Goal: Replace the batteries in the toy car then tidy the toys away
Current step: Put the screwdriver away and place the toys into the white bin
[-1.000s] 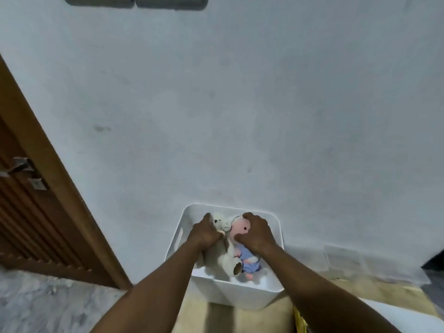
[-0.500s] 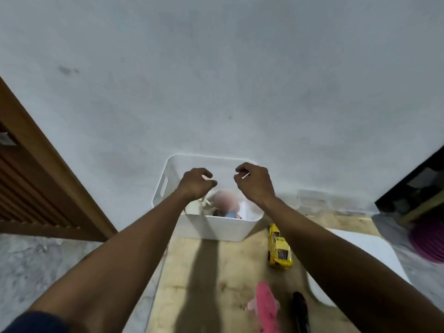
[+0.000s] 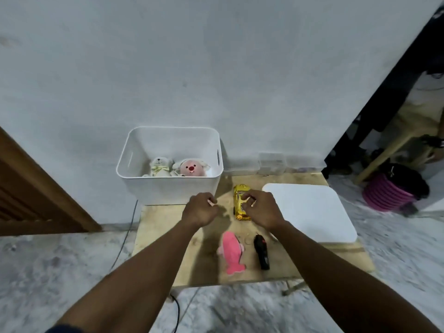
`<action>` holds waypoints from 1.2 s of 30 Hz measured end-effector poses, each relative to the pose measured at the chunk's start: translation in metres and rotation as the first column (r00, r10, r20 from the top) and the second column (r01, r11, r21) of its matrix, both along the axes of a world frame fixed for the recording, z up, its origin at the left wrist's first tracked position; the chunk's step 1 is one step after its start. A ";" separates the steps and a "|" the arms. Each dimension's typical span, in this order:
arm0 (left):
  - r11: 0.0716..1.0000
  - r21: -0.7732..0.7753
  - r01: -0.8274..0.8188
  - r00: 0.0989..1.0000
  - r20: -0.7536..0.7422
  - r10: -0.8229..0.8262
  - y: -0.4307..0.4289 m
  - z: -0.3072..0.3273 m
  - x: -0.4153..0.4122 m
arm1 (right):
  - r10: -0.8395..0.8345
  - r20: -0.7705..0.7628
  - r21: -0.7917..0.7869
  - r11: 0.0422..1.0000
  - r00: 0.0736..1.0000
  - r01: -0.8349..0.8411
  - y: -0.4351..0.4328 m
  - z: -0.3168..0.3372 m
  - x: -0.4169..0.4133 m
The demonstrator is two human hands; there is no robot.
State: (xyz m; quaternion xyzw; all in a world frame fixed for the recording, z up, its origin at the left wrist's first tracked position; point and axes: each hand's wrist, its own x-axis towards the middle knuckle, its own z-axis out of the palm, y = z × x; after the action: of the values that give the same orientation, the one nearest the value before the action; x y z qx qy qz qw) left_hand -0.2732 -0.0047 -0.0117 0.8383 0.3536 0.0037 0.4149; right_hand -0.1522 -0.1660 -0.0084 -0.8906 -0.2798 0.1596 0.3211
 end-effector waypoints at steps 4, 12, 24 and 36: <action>0.996 -0.088 0.017 0.987 -0.158 -0.031 -0.045 -0.037 0.005 | 0.041 -0.110 -0.299 0.951 0.993 -0.073 -0.038 -0.043 -0.003; 0.995 -0.088 0.051 0.934 -0.349 -0.078 -0.099 -0.081 0.013 | 0.028 -0.172 -0.411 0.906 0.985 -0.098 -0.069 -0.093 -0.013; 0.960 -0.227 -0.167 0.986 -0.021 0.166 -0.065 -0.025 -0.006 | -0.046 -0.113 0.000 0.999 0.993 0.046 -0.041 -0.048 -0.006; 0.935 -0.217 -0.280 0.898 0.285 0.335 0.073 0.133 -0.028 | -0.010 0.066 0.302 0.953 0.998 -0.011 0.112 0.089 0.002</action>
State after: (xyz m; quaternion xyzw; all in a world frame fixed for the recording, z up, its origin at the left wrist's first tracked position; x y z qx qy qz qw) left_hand -0.3008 0.0684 0.1215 0.7213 0.4096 0.1742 0.5307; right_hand -0.1506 -0.0539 0.0807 -0.8359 -0.3117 0.0850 0.4438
